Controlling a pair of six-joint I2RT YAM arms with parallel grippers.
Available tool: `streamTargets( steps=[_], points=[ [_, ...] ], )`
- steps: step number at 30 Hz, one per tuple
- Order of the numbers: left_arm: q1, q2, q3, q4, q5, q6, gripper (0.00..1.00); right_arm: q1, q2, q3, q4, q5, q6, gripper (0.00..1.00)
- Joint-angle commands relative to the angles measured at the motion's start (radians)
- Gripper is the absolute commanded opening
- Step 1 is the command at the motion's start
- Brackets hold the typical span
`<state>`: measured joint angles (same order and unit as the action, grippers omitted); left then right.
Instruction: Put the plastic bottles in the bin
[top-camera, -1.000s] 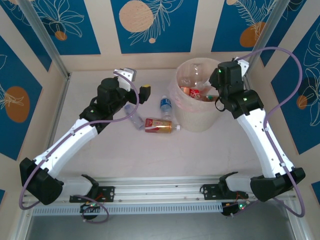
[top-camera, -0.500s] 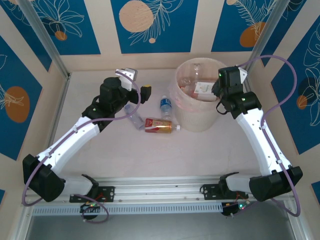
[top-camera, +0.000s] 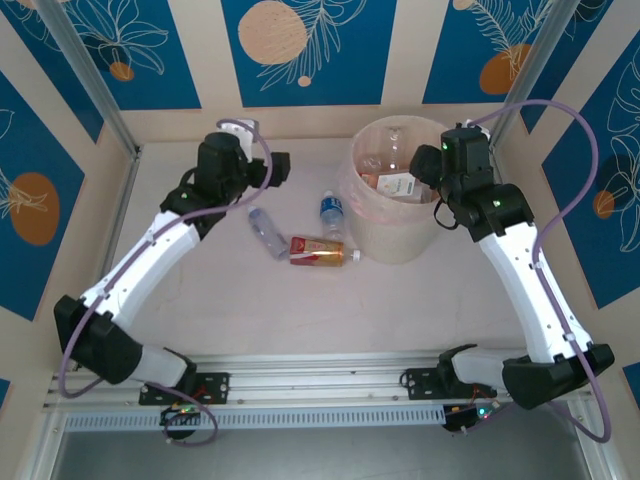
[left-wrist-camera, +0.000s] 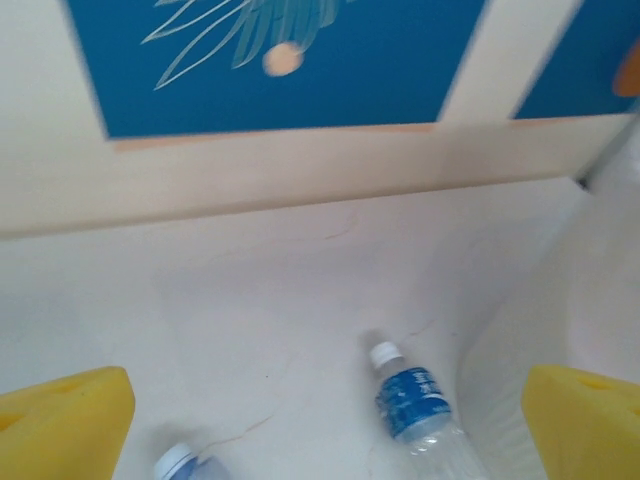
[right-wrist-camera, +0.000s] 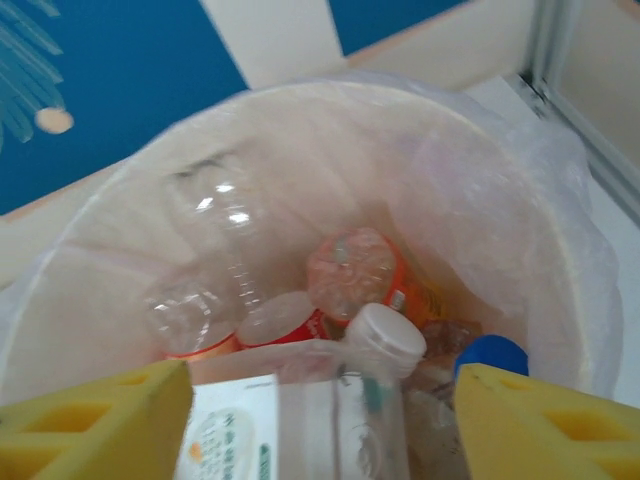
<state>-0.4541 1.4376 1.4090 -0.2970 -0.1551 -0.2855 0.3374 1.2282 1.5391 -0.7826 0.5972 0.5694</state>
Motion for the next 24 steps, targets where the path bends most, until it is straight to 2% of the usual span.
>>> streamTargets(
  steps=[1, 4, 7, 12, 24],
  points=[
    [0.091, 0.079, 0.026, -0.246, 0.003, -0.225, 1.00, 0.032, -0.033, 0.063, 0.004, -0.061, -0.085, 0.79],
    [0.144, 0.130, -0.027, -0.251, 0.081, -0.332, 1.00, 0.043, -0.029, 0.095, -0.007, -0.135, -0.117, 0.90],
    [0.154, 0.171, -0.075, -0.217, 0.119, -0.395, 0.99, 0.056, -0.029, 0.108, -0.009, -0.173, -0.129, 0.99],
    [0.151, 0.248, -0.111, -0.155, 0.166, -0.468, 0.99, 0.081, -0.028, 0.113, -0.012, -0.181, -0.132, 0.99],
    [0.107, 0.412, -0.085, -0.149, 0.146, -0.515, 0.99, 0.100, -0.029, 0.080, -0.013, -0.145, -0.117, 0.99]
  ],
)
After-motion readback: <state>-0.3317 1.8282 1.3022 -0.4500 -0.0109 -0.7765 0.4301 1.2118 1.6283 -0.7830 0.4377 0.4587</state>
